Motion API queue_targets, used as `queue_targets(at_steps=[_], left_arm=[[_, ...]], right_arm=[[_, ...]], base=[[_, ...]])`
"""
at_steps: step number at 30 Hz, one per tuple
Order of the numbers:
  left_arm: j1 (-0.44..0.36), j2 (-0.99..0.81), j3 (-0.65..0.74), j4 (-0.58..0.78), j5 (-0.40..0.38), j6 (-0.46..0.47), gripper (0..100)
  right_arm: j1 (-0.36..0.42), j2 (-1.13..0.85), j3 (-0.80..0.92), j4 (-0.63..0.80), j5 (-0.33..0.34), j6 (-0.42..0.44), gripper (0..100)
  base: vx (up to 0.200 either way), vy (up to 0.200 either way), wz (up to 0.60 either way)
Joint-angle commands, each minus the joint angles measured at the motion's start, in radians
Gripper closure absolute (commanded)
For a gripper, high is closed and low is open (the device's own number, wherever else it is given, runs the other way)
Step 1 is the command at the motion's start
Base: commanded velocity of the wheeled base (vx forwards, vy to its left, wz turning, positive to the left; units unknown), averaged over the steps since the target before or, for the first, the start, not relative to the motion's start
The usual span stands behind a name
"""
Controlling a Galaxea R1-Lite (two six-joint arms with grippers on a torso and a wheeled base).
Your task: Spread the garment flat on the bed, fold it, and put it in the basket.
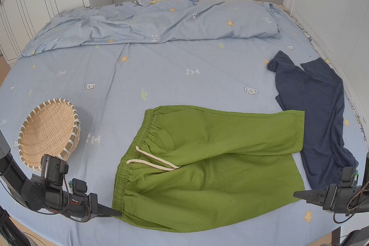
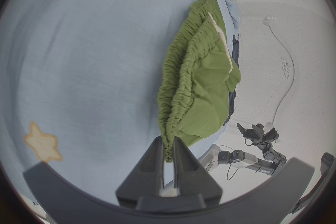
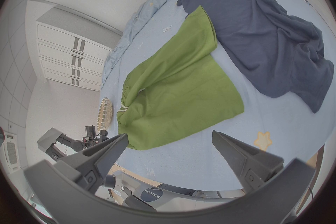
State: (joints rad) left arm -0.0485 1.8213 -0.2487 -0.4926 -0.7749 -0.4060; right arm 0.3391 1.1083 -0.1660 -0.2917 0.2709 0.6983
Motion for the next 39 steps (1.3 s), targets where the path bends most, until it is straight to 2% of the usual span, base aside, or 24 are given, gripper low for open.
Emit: queue_targets(at_steps=[1,6,8,11,13,15,16,19,20,22,23,26,27,28,29,39], left_arm=[[0.096,-0.06,0.04,-0.001,-0.003,0.001,100],[0.187,-0.079,0.062,0.0,-0.009,0.035,100],[0.222,-0.073,0.077,-0.001,-0.011,0.079,100],[0.237,-0.069,0.082,0.0,-0.012,0.104,100],[0.256,-0.076,0.085,-0.001,-0.012,0.113,100],[0.256,-0.076,0.085,-0.001,-0.012,0.113,100],[0.254,-0.076,0.086,-0.001,-0.012,0.113,100],[0.251,-0.069,0.086,-0.001,-0.012,0.115,100],[0.249,-0.069,0.083,-0.001,-0.014,0.116,100],[0.249,-0.069,0.082,-0.003,-0.014,0.116,100],[0.251,-0.068,0.077,-0.003,-0.014,0.116,100],[0.249,-0.068,0.069,-0.003,-0.014,0.116,100],[0.249,-0.068,0.069,-0.003,-0.014,0.116,100],[0.248,-0.068,0.066,-0.003,-0.014,0.116,100],[0.246,-0.068,0.065,-0.003,-0.014,0.115,100],[0.246,-0.073,0.063,-0.003,-0.04,0.115,100]], right_arm=[[-0.029,0.09,0.011,0.0,0.001,-0.002,0],[-0.049,0.196,0.04,-0.01,0.001,-0.04,0],[-0.065,0.232,0.059,-0.017,0.005,-0.092,0],[-0.069,0.24,0.072,-0.024,0.03,-0.108,0],[-0.085,0.254,0.083,-0.032,0.093,-0.111,0],[-0.088,0.255,0.085,-0.032,0.102,-0.111,0],[-0.108,0.278,0.089,-0.046,0.165,-0.128,0],[-0.138,0.312,0.091,-0.066,0.202,-0.174,0],[-0.173,0.349,0.1,-0.087,0.252,-0.237,0],[-0.207,0.383,0.106,-0.101,0.297,-0.283,0],[-0.266,0.432,0.109,-0.119,0.358,-0.349,0],[-0.385,0.528,0.115,-0.133,0.461,-0.507,0],[-0.385,0.528,0.115,-0.133,0.461,-0.507,0],[-0.43,0.579,0.117,-0.138,0.482,-0.585,0],[-0.451,0.62,0.111,-0.153,0.482,-0.609,0],[-0.434,0.736,0.114,-0.314,0.492,-0.596,0]], base=[[0.0,0.0,0.0],[0.0,0.0,0.0],[0.0,0.0,0.0],[0.0,0.0,0.0],[0.0,0.0,0.0],[0.0,0.0,0.0],[0.0,0.0,0.0],[0.0,0.0,0.0],[0.0,0.0,0.0],[0.0,0.0,0.0],[0.0,0.0,0.0],[0.0,0.0,0.0],[0.0,0.0,0.0],[0.0,0.0,0.0],[0.0,0.0,0.0],[0.0,0.0,0.0]])
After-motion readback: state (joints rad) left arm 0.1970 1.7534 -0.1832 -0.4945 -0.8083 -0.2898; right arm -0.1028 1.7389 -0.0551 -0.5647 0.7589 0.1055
